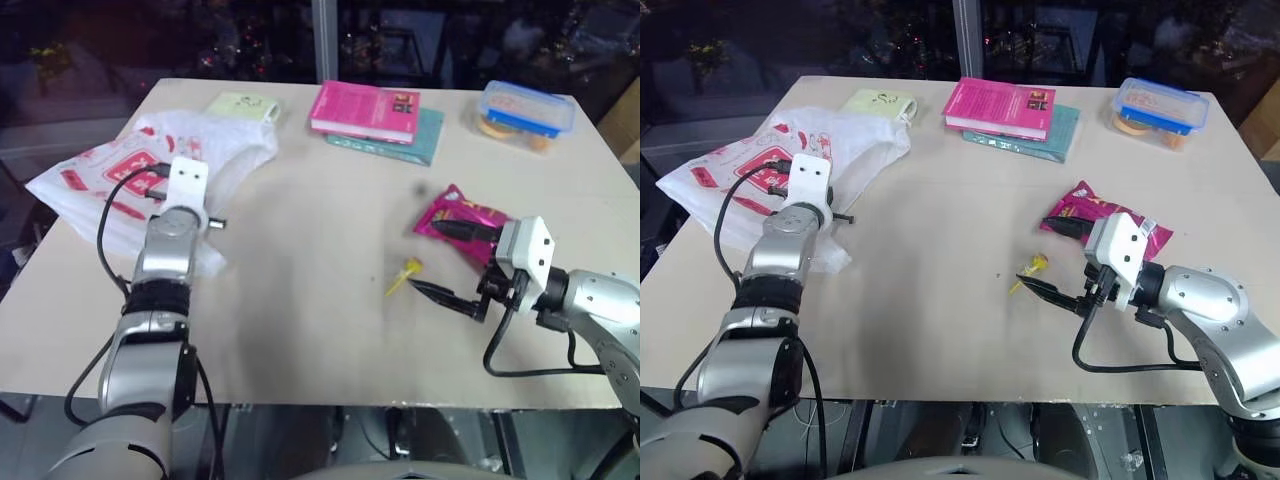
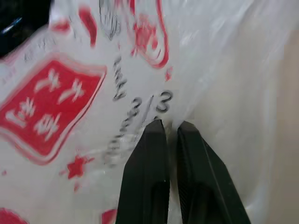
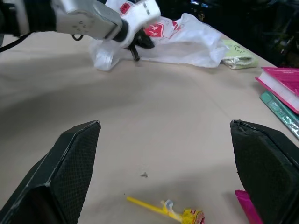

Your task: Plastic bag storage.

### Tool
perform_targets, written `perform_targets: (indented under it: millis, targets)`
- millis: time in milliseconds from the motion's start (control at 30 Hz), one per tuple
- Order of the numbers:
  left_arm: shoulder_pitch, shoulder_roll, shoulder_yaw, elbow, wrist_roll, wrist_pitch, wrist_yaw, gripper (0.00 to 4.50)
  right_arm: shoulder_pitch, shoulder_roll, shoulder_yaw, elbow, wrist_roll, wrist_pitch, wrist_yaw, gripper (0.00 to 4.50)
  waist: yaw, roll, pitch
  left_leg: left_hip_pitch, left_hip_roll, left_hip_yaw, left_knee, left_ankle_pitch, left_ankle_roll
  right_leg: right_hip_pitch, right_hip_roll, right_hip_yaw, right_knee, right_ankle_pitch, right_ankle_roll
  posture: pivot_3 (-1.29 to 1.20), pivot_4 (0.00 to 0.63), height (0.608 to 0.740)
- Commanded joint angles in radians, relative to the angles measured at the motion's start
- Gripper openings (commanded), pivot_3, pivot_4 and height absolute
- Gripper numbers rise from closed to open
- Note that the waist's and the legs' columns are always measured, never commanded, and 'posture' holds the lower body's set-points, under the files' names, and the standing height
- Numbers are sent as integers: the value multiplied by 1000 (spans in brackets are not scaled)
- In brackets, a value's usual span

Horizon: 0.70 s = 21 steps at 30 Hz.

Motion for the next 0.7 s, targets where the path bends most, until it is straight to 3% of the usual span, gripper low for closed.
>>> perform_targets:
  millis: [33, 233, 367, 433, 533, 633, 700]
  targets:
    - [36, -24, -7, -360, -129, 148, -127, 307, 6, 2, -25, -35, -13, 4, -42, 4500, 3, 0, 0, 0, 0, 0, 0, 0, 0, 0, 0, 0, 0, 0, 0, 0, 150, 740]
    - [83, -80, -89, -775, -261, 510, -165, 307, 50, -29, 35, -61, -62, 226, -168, 4500, -3, 0, -1, 0, -1, 0, 1, 0, 1, 1, 0, 0, 0, 0, 0, 0, 150, 740]
    - [96, 18, -148, -740, -115, 473, -115, 307, 52, -5, 88, -74, -95, 258, -208, 4500, -13, 1, 0, 3, 1, 1, 1, 1, 0, 0, 4, 2, 4, 0, -1, 0, 150, 740]
    - [106, 43, -116, -675, -57, 489, -40, 307, 54, 15, 89, -67, -98, 257, -222, 4500, -13, 1, 0, 4, 2, 1, 1, 1, 0, 0, 5, 3, 6, 0, -1, 0, 150, 740]
    - [145, 88, -145, -600, 34, 497, 19, 1479, 63, 28, 88, -54, -112, 224, -214, 4500, -10, 1, 0, 5, 2, 1, 2, 0, 1, 0, 6, 3, 8, -1, -1, 0, 150, 740]
    - [195, 72, -153, -475, 111, 483, 110, 2843, 79, 27, 80, -47, -115, 188, -189, 4500, 0, 1, 0, 4, 1, 1, 4, 0, 1, 0, 5, 2, 8, 0, -1, 0, 150, 740]
    - [204, 71, -163, -433, 141, 477, 127, 2843, 85, 25, 74, -46, -117, 177, -181, 4500, 5, 0, 0, 3, 0, 0, 6, 0, 1, 0, 4, 1, 8, 0, 0, 0, 150, 740]
